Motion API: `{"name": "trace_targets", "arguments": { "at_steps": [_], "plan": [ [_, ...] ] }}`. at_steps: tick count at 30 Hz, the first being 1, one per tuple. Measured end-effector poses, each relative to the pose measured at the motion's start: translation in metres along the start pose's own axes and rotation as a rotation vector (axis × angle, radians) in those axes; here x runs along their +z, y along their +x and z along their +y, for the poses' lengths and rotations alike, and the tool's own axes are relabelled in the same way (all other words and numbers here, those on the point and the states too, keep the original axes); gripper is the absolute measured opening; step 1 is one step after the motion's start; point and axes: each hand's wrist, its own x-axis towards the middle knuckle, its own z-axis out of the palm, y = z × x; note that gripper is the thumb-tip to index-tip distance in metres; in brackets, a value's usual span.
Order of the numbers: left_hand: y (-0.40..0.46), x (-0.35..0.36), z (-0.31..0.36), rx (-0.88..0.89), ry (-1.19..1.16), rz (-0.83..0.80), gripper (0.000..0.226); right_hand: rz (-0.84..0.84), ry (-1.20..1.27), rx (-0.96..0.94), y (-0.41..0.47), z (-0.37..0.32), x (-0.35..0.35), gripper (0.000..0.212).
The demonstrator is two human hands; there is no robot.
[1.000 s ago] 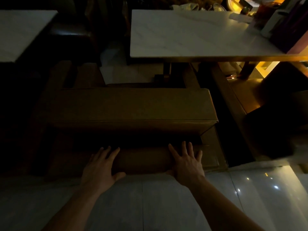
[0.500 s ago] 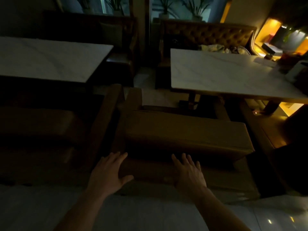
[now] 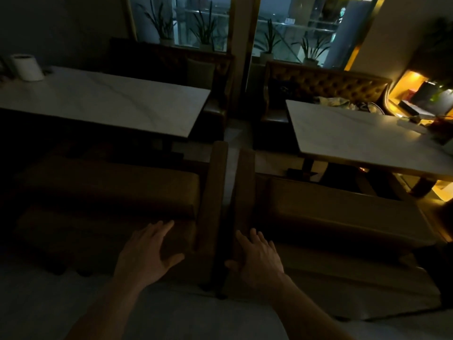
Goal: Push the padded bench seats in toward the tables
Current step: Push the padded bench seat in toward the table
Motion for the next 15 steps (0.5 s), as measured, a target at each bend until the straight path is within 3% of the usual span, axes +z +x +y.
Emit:
{"name": "trace_targets", "arguments": {
  "at_steps": [9,15],
  "plan": [
    [0.009,-0.009,-0.156,-0.15,0.001,-0.041,0.095,-0.093,-0.003,-0.124,0.087,-0.139,0.058,0.092],
    [0.055,-0.029,-0.26,-0.15,0.049,-0.027,0.098,-0.117,-0.086,-0.109,0.162,-0.209,0.089,0.092]
  ]
}}
